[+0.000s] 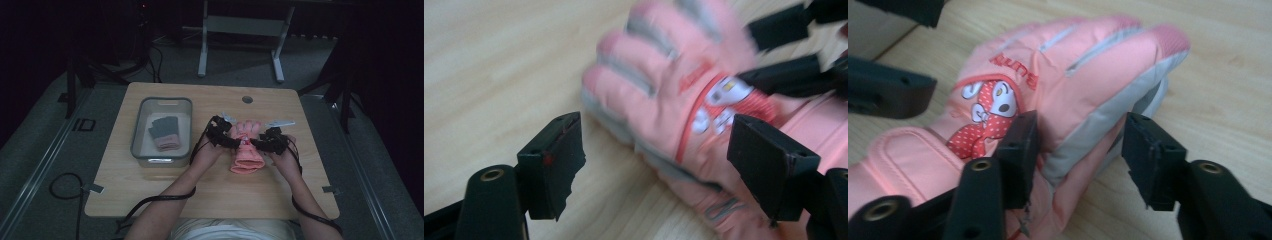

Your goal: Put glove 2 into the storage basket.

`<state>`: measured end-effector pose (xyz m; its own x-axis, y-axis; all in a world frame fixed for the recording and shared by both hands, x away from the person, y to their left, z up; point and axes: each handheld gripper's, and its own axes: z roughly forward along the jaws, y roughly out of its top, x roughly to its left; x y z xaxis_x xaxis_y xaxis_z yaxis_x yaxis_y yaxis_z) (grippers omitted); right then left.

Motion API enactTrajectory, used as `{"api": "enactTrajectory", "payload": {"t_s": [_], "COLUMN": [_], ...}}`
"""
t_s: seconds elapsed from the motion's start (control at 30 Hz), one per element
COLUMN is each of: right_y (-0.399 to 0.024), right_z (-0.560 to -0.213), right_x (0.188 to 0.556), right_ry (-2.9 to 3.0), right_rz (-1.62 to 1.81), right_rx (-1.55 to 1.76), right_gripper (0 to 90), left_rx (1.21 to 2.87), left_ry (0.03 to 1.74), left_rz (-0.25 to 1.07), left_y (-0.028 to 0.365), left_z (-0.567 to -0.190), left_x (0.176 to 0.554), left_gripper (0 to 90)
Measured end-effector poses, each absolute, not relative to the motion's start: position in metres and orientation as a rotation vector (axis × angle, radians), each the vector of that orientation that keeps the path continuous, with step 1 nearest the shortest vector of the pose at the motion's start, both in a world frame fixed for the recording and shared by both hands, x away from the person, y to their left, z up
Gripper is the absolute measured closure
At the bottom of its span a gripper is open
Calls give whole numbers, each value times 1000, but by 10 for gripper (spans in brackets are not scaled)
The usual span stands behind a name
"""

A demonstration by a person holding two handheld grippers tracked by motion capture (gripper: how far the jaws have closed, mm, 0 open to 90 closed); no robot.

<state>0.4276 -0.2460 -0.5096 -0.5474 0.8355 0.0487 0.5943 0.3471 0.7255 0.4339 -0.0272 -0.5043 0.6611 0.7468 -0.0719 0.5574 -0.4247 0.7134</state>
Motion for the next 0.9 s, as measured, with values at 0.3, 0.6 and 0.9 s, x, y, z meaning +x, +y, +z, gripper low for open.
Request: {"api": "enactTrajectory", "payload": {"t_s": [0.3, 0.6, 0.9], "right_y": [-260, -259, -252], "right_z": [-532, -535, -524], "right_x": [450, 458, 451], "right_ry": [2401, 2483, 2468], "right_rz": [1137, 1215, 1186], "right_rx": [1498, 1573, 1521], "right_gripper": [355, 531, 636], "left_rx": [2063, 2041, 2085], "left_ry": [1146, 1060, 1031], "left_rz": [3, -153, -79], "left_y": [-22, -25, -30], "left_z": [-542, -547, -530], "left_x": [458, 464, 457], "left_gripper": [224, 655, 763]}}
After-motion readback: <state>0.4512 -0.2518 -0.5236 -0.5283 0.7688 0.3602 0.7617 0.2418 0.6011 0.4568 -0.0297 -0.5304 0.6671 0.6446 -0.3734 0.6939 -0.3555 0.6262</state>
